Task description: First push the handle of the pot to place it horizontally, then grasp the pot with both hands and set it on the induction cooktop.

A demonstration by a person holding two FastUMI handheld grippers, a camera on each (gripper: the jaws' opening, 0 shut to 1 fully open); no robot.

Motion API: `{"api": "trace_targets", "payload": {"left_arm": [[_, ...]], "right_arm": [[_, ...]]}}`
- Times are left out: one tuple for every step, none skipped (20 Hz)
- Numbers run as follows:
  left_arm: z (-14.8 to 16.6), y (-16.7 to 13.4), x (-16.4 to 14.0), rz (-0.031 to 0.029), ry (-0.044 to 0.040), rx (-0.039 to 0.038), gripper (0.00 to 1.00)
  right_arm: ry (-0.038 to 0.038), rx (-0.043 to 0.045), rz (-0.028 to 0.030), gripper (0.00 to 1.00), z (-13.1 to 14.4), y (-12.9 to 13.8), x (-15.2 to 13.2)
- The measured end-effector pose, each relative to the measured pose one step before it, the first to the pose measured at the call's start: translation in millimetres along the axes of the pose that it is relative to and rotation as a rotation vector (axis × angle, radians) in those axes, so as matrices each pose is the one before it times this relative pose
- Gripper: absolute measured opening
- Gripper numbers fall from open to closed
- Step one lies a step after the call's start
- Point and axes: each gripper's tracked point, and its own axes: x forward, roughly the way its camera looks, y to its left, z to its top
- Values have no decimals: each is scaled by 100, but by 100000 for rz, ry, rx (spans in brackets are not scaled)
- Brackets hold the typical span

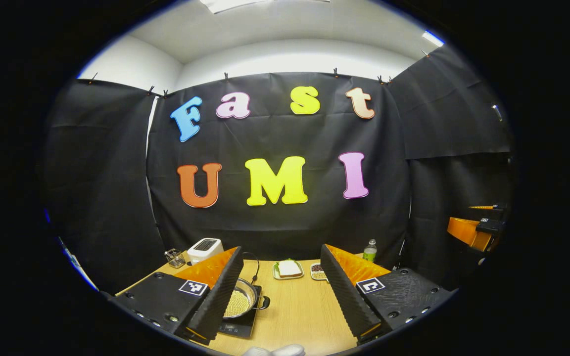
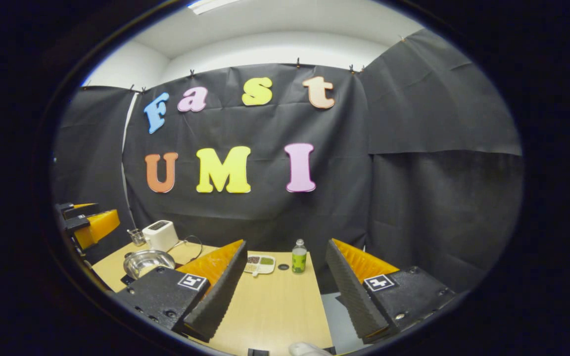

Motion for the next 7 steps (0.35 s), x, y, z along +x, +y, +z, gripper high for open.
{"api": "trace_targets", "payload": {"left_arm": [[-16,-122,16,189,46,217,93],[-79,-186,-57,83,-134,331,93],[48,-235,35,54,147,235,93],[83,-212,-65,-70,-51,85,93],[-17,-168,-103,245,-115,78,93],[109,-149,82,50,-173,92,93],[15,-120,62,46,-39,-27,93]], "right_arm": [[147,-151,46,100,-148,-188,-38],[-415,-32,-179,100,70,-217,20],[295,-246,-193,100,-79,-396,16],[-196,89,-77,100,33,-209,-18],[327,155,-38,100,-141,-132,-60],[-63,134,74,100,44,-99,6],[167,0,-40,100,-109,-153,-71]]}}
